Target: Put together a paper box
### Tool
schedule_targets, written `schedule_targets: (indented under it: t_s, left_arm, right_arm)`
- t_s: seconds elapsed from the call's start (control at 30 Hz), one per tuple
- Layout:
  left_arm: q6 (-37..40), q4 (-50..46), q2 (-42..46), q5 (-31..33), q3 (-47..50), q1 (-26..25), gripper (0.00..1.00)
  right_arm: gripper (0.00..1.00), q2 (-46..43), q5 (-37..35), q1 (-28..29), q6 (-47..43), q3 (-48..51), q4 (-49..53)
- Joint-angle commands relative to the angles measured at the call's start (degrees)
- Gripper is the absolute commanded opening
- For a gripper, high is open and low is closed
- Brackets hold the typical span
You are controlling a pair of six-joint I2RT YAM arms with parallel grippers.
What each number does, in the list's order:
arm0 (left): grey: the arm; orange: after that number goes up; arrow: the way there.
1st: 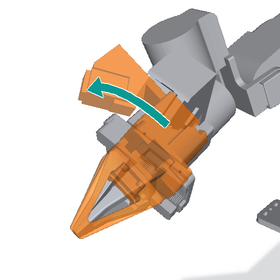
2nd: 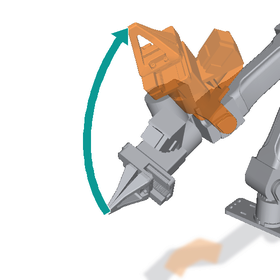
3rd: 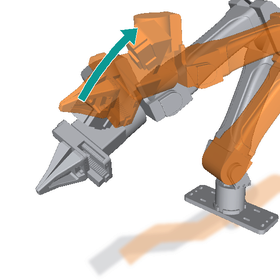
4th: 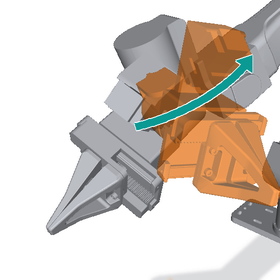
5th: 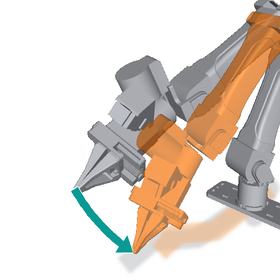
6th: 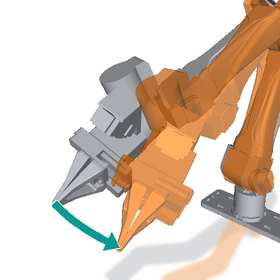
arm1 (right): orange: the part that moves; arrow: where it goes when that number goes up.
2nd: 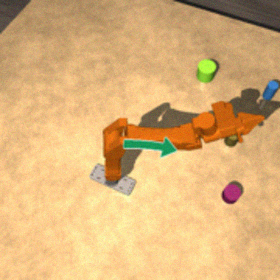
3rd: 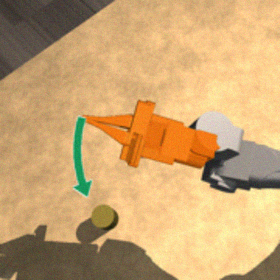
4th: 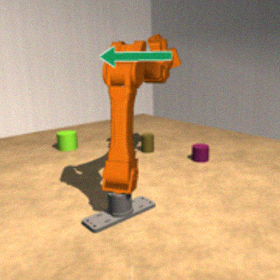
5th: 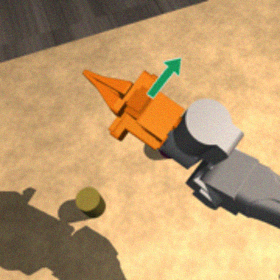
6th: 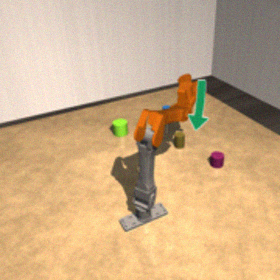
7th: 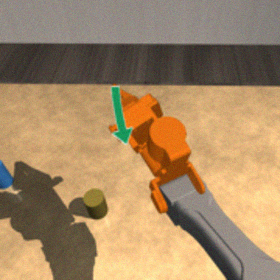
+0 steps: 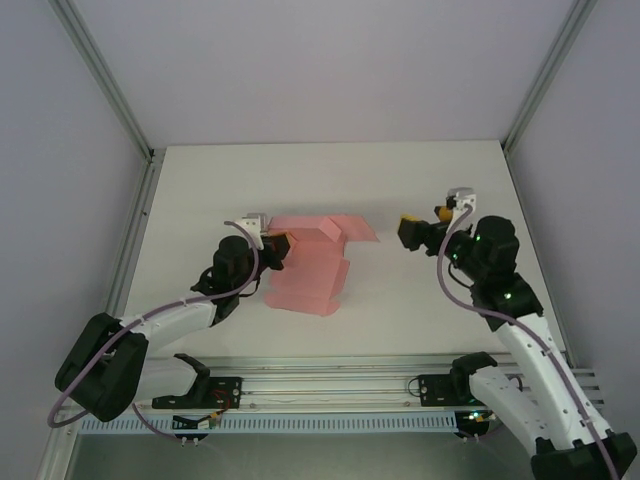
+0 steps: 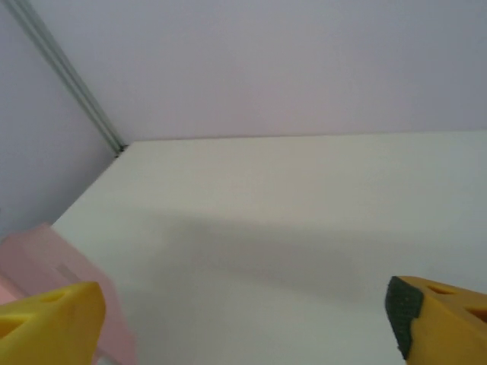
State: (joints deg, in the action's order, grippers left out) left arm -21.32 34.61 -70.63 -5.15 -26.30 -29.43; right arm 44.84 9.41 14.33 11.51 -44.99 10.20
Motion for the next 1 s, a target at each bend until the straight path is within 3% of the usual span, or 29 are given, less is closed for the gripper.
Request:
schedule_targets:
  t_s: [0.0,0.1,0.2,0.27,0.5,0.6,0.8,0.97]
  left_arm:
    - [2.3,2.6,1.4,-5.1,0.5,0.4,0.0]
    - [2.5,2.7,1.3,-5.1,0.5,0.4,0.0]
    - [2.8,2.5,1.4,-4.6,0.3,0.3,0.0]
    - [2.7,2.4,1.4,-3.8,0.1,0.4,0.0]
    - [3.0,0.6,1.3,-2.0,-1.0,0.3,0.0]
    - [2.9,-0.8,1.0,-0.6,-2.0,0.3,0.0]
    - [2.1,-1.3,-0.3,0.1,-3.0,0.4,0.0]
    - [1.9,-0.8,-0.7,-1.9,-3.6,0.4,0.0]
  right_arm:
    - [0.89,5.9,13.0,-3.2,-5.1,-4.3,5.1]
    - [0.81,13.9,28.2,-3.2,-14.0,-9.1,8.0]
    - [0.7,21.1,41.5,-3.0,-17.0,-13.0,9.6]
    - [0.62,24.6,45.5,-1.6,-19.2,-14.7,10.6]
    - [0.58,30.2,46.2,4.0,-29.6,-17.5,18.2]
    - [0.65,30.8,45.6,5.5,-32.5,-17.9,21.5]
    - [0.67,30.3,44.0,7.8,-30.5,-15.3,17.3]
    - [0.69,29.6,33.3,12.3,-28.2,-13.7,11.1]
